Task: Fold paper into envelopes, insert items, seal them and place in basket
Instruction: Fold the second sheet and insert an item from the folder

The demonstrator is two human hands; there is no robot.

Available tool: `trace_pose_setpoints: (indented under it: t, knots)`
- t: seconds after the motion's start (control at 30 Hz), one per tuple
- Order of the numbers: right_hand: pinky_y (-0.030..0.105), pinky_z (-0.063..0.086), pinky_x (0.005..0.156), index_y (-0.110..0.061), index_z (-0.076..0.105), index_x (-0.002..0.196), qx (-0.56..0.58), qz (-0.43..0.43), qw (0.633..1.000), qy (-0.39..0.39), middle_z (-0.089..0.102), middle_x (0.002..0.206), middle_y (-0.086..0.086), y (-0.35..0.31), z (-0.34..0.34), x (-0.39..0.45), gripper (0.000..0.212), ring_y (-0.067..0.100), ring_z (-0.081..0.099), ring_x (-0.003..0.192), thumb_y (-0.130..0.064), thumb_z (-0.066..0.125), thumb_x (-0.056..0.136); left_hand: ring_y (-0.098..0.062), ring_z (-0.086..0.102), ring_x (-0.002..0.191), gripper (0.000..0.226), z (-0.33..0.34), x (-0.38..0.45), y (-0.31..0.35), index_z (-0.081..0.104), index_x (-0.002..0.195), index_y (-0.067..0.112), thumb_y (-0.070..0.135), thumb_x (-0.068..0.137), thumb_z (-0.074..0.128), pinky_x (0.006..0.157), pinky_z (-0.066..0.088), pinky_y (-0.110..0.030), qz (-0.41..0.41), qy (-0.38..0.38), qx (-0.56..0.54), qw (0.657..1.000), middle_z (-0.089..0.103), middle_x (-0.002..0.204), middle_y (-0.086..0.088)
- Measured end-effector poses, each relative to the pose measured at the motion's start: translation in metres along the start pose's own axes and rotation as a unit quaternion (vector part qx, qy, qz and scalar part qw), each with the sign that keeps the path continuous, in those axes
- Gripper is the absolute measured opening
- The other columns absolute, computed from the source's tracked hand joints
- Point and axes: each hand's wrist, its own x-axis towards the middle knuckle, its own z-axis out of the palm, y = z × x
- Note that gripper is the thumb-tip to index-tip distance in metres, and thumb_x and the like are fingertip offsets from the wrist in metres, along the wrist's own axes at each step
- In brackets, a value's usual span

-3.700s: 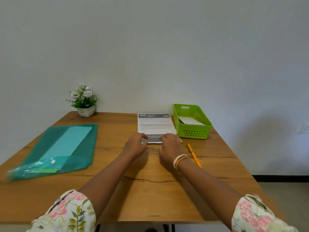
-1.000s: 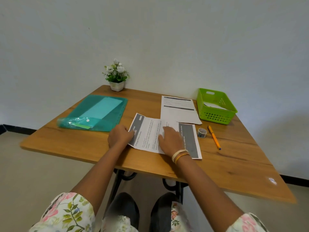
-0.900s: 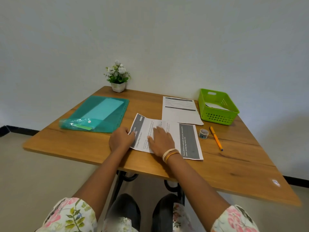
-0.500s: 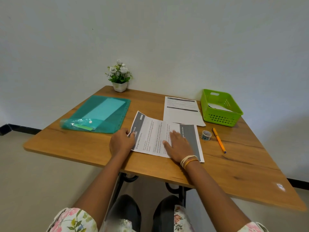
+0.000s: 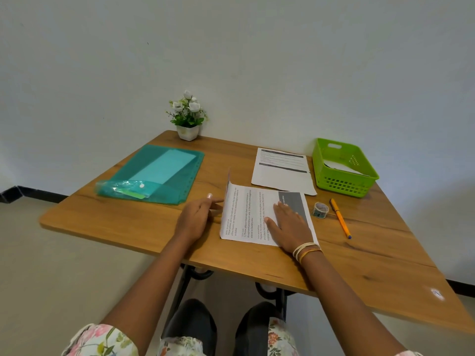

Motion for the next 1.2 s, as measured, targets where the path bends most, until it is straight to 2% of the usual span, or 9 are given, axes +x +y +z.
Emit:
trace_pose_setpoints:
  t: [0.1,0.23,0.43,0.53,0.63,0.73,0.97,1.07,1.2]
  knots:
    - [0.040,0.013,0.118,-0.018,0.023,0.150,0.003,-0.002,1.000,0.000,0.017,0.159,0.002,-0.001,-0.001,0.000,0.063,0.020,0.016,0.147,-0.053,0.027,0.098,-0.005,0.063,0.087,0.047,0.004,-0.002,0.004,0.070,0.110,0.030,0.054,0.097,0.032,0.073,0.051,-0.033,0.047,-0.022,0.120,0.991,0.071,0.095,0.013]
    - [0.040,0.013,0.118,-0.018,0.024,0.150,0.016,-0.002,1.000,0.002,0.018,0.159,0.002,-0.002,-0.002,-0.001,0.060,0.019,0.016,0.147,-0.050,0.028,0.099,-0.011,0.057,0.084,0.033,0.009,-0.004,0.005,0.066,0.086,0.034,0.048,0.097,0.038,0.060,0.044,-0.031,0.098,-0.020,0.226,0.969,0.064,0.080,0.016]
    - [0.040,0.016,0.118,-0.019,0.026,0.149,0.014,0.000,1.000,0.008,0.021,0.158,0.001,-0.005,0.000,-0.002,0.058,0.020,0.019,0.146,-0.049,0.030,0.099,-0.011,0.051,0.106,0.032,0.033,-0.016,0.018,0.069,0.113,0.022,0.039,0.096,0.048,0.082,0.049,-0.029,0.092,0.009,0.340,0.936,0.064,0.119,0.006]
    - [0.040,0.017,0.118,-0.020,0.026,0.149,0.014,0.003,1.000,0.011,0.021,0.158,0.000,-0.005,0.002,-0.002,0.059,0.020,0.020,0.146,-0.050,0.031,0.098,-0.014,0.047,0.102,0.025,0.053,-0.026,0.027,0.065,0.106,0.020,0.033,0.097,0.046,0.080,0.045,-0.026,0.045,0.034,0.398,0.916,0.059,0.121,0.001]
    - [0.040,0.018,0.117,-0.021,0.027,0.148,0.013,0.003,1.000,0.014,0.022,0.158,0.000,-0.004,0.003,-0.002,0.059,0.020,0.021,0.146,-0.051,0.031,0.098,-0.015,0.046,0.098,0.016,0.066,-0.027,0.044,0.058,0.103,0.022,0.036,0.095,0.054,0.079,0.044,-0.024,-0.044,0.054,0.384,0.921,0.054,0.115,-0.003]
    - [0.040,0.019,0.117,-0.021,0.028,0.148,0.013,0.003,1.000,0.016,0.023,0.158,0.001,-0.004,0.002,-0.002,0.058,0.020,0.022,0.145,-0.050,0.032,0.098,-0.020,0.051,0.101,0.032,0.070,-0.016,0.062,0.052,0.115,0.018,0.032,0.089,0.066,0.082,0.047,-0.027,-0.126,0.052,0.359,0.923,0.053,0.116,-0.009]
    - [0.040,0.019,0.117,-0.020,0.030,0.148,0.015,0.004,1.000,0.022,0.024,0.157,0.001,-0.006,0.002,-0.004,0.058,0.021,0.023,0.145,-0.049,0.033,0.098,-0.023,0.059,0.098,0.038,0.068,-0.001,0.064,0.056,0.112,0.014,0.026,0.082,0.075,0.080,0.055,-0.033,-0.203,0.074,0.294,0.931,0.061,0.111,-0.009]
    - [0.040,0.019,0.117,-0.020,0.030,0.148,0.016,0.004,1.000,0.023,0.025,0.157,0.002,-0.006,0.001,-0.003,0.057,0.021,0.023,0.145,-0.049,0.033,0.098,-0.025,0.060,0.100,0.041,0.061,0.007,0.067,0.057,0.109,0.013,0.028,0.078,0.080,0.073,0.050,-0.030,-0.248,0.053,0.253,0.934,0.062,0.111,-0.008]
    - [0.040,0.020,0.117,-0.020,0.031,0.147,0.018,0.004,1.000,0.025,0.026,0.157,0.001,-0.005,0.001,-0.004,0.057,0.021,0.024,0.145,-0.049,0.034,0.098,-0.024,0.063,0.093,0.037,0.049,0.018,0.069,0.056,0.091,0.012,0.032,0.074,0.082,0.060,0.045,-0.027,-0.297,0.034,0.171,0.939,0.065,0.103,-0.007]
